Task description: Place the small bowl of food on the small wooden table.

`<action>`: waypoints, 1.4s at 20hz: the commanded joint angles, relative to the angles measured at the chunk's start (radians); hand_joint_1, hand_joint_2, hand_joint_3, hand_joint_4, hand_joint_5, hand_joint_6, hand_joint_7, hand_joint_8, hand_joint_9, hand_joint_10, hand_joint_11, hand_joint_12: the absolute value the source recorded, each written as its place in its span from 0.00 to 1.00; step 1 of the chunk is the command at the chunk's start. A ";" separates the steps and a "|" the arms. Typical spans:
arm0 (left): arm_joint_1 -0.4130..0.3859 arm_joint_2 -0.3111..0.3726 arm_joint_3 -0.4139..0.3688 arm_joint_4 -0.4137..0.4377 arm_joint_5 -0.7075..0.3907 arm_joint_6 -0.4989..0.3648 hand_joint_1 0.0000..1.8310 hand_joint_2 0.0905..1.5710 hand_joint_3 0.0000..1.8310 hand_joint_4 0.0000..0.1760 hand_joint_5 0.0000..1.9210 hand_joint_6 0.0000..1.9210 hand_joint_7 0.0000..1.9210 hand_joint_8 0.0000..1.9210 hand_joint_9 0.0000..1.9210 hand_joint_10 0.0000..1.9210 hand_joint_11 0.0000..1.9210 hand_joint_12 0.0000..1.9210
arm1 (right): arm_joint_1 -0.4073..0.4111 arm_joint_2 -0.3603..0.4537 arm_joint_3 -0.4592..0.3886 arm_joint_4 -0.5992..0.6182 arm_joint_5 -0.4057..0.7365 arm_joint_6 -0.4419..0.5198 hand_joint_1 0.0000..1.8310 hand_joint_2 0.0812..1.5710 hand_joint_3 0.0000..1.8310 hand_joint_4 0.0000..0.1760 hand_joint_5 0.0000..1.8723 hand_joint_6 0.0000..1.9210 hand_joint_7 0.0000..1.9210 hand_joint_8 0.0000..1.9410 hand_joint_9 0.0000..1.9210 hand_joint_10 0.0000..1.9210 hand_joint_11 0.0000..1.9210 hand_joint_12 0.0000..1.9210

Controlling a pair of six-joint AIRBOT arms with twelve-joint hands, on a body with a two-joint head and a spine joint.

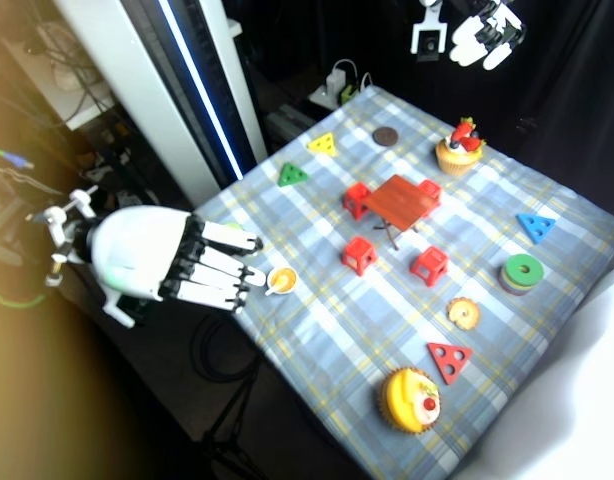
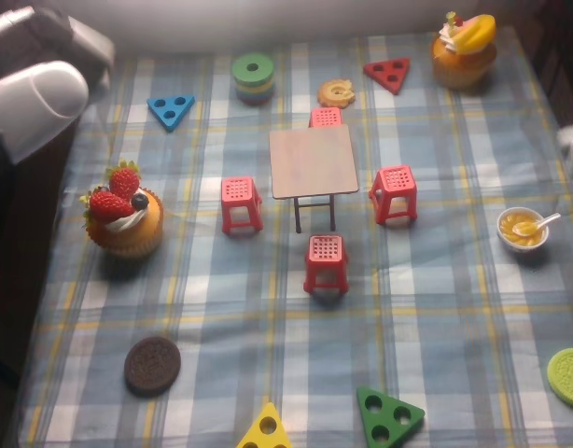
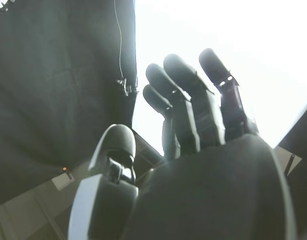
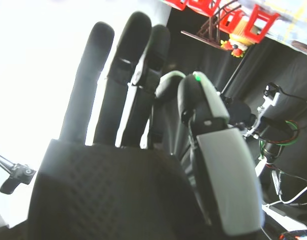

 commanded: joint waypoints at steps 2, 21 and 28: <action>-0.006 0.005 0.000 0.003 -0.120 -0.006 0.00 0.72 0.01 1.00 0.08 0.00 0.04 0.00 0.00 0.00 0.00 0.00 | 0.009 0.005 0.008 0.010 0.116 0.004 0.33 0.71 0.00 0.00 0.21 0.00 0.16 0.00 0.13 0.00 0.00 0.27; -0.006 -0.012 0.011 0.003 -0.089 -0.006 0.00 0.72 0.00 0.89 0.10 0.00 0.07 0.00 0.02 0.00 0.00 0.00 | 0.232 -0.091 0.171 -0.251 -0.325 0.118 0.51 0.61 0.00 0.00 0.29 0.00 0.35 0.00 0.33 0.00 0.10 0.39; -0.006 -0.012 0.011 0.003 -0.087 -0.007 0.00 0.73 0.00 0.89 0.10 0.00 0.08 0.00 0.04 0.00 0.02 0.01 | 0.250 -0.106 0.188 -0.260 -0.363 0.118 0.49 0.60 0.00 0.00 0.34 0.00 0.38 0.00 0.35 0.00 0.14 0.43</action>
